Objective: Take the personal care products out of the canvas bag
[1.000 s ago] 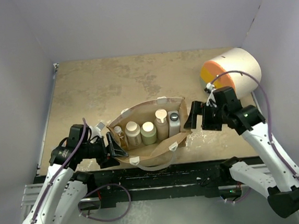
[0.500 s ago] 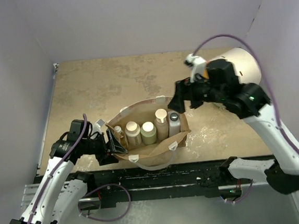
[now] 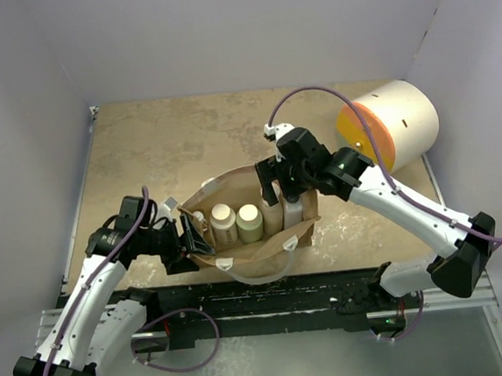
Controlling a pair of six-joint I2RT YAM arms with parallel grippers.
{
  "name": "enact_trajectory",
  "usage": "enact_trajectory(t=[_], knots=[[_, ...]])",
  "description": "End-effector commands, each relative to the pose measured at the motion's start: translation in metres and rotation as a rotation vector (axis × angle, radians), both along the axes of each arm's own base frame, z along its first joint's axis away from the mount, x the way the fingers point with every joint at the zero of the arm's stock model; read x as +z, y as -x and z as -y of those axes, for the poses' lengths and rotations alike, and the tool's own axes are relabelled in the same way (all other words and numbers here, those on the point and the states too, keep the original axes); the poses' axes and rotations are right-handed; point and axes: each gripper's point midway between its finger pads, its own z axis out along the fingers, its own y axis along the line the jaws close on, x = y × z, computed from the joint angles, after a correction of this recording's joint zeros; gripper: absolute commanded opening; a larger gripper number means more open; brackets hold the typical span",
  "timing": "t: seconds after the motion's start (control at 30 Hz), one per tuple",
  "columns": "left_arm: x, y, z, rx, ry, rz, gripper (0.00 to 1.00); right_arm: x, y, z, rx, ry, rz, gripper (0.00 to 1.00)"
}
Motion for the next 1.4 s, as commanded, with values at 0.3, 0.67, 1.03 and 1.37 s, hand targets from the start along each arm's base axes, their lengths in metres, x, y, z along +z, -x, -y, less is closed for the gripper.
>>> enact_trajectory(t=[0.3, 0.67, 1.03, 1.37], knots=[[-0.002, -0.021, -0.014, 0.004, -0.135, 0.059, 0.77, -0.021, -0.013, -0.018, 0.106, -0.021, 0.122, 0.71], [0.003, -0.019, -0.012, 0.036, -0.106, 0.074, 0.77, -0.026, -0.014, -0.019, 0.115, -0.003, 0.119, 0.55], [0.016, -0.02, -0.011, 0.052, -0.077, 0.114, 0.78, -0.042, -0.008, -0.015, 0.107, 0.04, 0.078, 0.58], [0.021, -0.009, -0.009, 0.037, -0.041, 0.124, 0.78, -0.036, -0.015, -0.015, 0.092, 0.057, 0.107, 0.43]])
